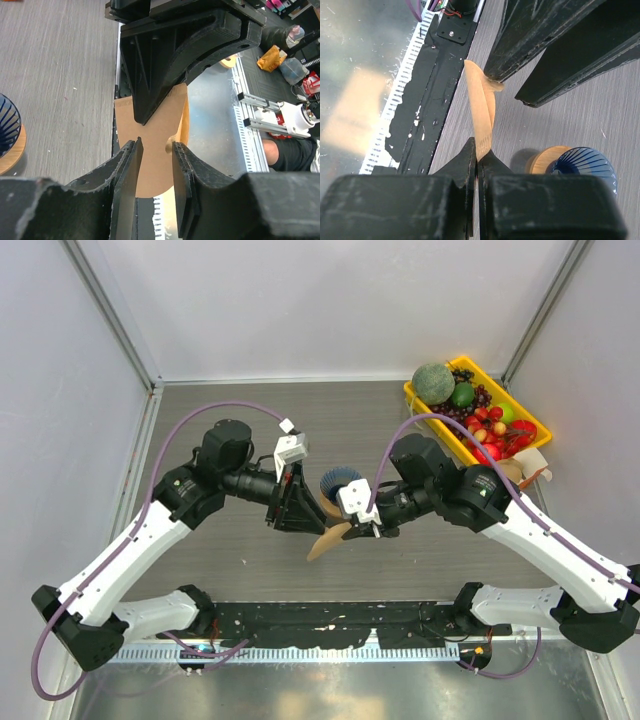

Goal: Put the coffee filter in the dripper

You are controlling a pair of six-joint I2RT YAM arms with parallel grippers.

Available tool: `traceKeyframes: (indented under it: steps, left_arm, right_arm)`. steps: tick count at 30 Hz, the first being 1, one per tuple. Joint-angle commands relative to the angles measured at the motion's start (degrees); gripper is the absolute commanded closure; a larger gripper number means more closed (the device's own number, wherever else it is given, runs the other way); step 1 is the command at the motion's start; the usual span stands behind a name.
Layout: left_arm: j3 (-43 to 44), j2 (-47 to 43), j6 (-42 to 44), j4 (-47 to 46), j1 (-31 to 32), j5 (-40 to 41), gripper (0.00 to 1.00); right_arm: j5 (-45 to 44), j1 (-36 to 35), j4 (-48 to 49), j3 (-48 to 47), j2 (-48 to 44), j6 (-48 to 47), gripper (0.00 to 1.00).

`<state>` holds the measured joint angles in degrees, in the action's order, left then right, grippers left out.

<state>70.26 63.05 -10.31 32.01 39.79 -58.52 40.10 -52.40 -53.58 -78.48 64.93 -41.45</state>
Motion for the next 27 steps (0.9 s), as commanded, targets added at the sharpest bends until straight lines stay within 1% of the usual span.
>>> traceKeyframes:
  steps: [1, 13, 27]
  left_arm:
    - [1.46, -1.96, 1.96, 0.86, 0.2, 0.6, 0.6]
    - [2.07, -1.79, 2.22, 1.56, 0.29, 2.89, 0.6]
    - [2.69, -2.31, 3.01, 2.62, 0.2, 3.59, 0.58]
  right_arm:
    - [-0.46, -0.25, 2.34, -1.24, 0.29, 1.11, 0.95]
    - [-0.02, -0.24, 4.63, -1.15, 1.7, 5.77, 0.95]
    - [-0.63, -0.16, 5.07, -0.1, 1.43, 6.47, 0.95]
